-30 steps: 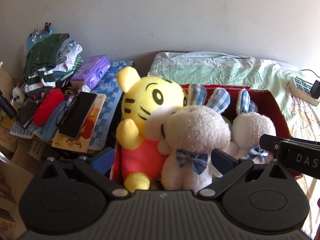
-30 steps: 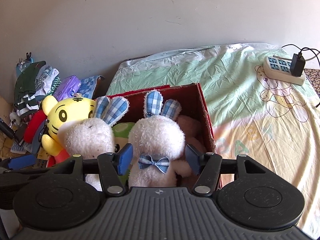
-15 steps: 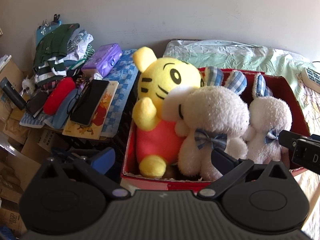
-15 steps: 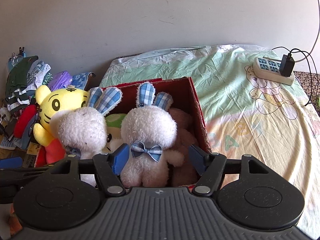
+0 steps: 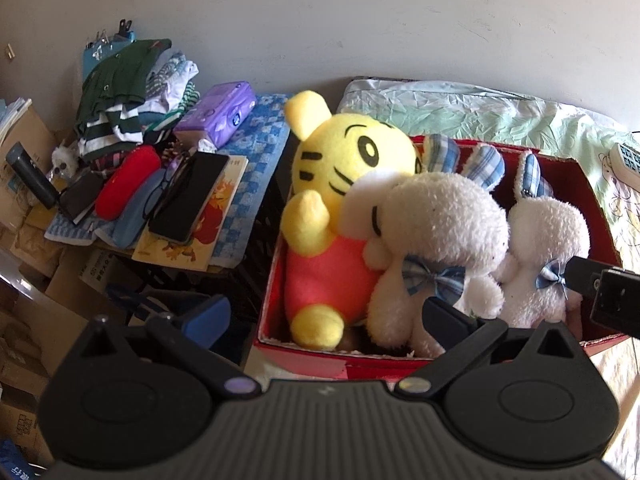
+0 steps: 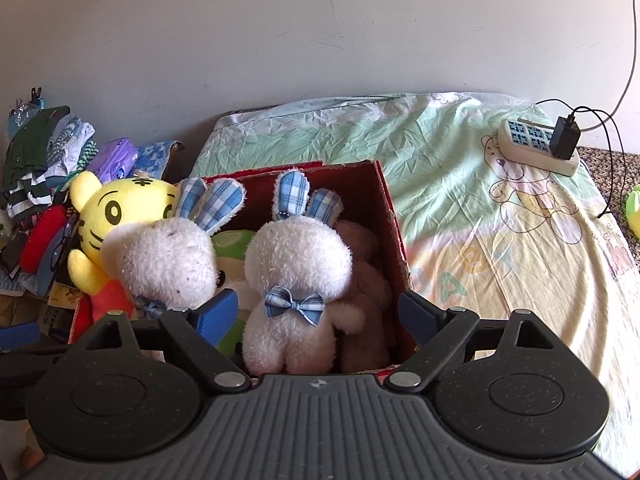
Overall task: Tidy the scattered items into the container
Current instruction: 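Open the right gripper to release the bunny in the box, then withdraw the right gripper up and away from the box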
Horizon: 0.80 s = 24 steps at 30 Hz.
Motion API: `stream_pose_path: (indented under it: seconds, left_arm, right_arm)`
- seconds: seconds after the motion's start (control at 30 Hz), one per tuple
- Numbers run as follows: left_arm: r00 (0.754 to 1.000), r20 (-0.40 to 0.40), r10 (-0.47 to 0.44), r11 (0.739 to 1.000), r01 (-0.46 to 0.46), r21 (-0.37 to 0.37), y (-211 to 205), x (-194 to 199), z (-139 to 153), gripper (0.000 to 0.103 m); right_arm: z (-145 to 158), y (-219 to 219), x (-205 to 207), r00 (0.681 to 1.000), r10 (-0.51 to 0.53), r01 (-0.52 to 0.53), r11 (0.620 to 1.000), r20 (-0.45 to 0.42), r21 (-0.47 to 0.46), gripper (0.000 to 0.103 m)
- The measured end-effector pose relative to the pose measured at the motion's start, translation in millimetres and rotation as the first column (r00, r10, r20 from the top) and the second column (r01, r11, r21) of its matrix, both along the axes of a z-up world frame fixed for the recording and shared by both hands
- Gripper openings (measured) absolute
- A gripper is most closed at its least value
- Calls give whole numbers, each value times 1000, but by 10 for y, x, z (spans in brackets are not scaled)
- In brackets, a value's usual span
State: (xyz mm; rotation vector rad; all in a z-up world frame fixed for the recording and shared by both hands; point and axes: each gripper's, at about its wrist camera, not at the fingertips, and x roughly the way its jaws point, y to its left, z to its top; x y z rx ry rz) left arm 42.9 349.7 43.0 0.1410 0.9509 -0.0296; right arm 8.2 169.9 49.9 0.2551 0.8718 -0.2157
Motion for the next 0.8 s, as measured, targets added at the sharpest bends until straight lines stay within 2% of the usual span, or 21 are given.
stream_pose_path:
  seconds: [0.23,0.43,0.6,0.8]
  left_arm:
    - [1000,-25,-14,1000,14,1,-45,11,53,102]
    - [995,-99,-25,999,22,-28,-39,73,40,102]
    - [995,-98,-33,999,32,-14,-10,93,29,102]
    - [995,-75,-58,998,56,-29,23,98,46,102]
  right_arm:
    - [34,57,77,998,24,-27,998,-59,-55,89]
    - [15,-34,197,994,-9,9,1000,-112,-5,89]
    - [-7,-84,274,990,-17,24,999,-138,46,89]
    - [12,-28,270,992,-5,3,1000,-124,-16,89]
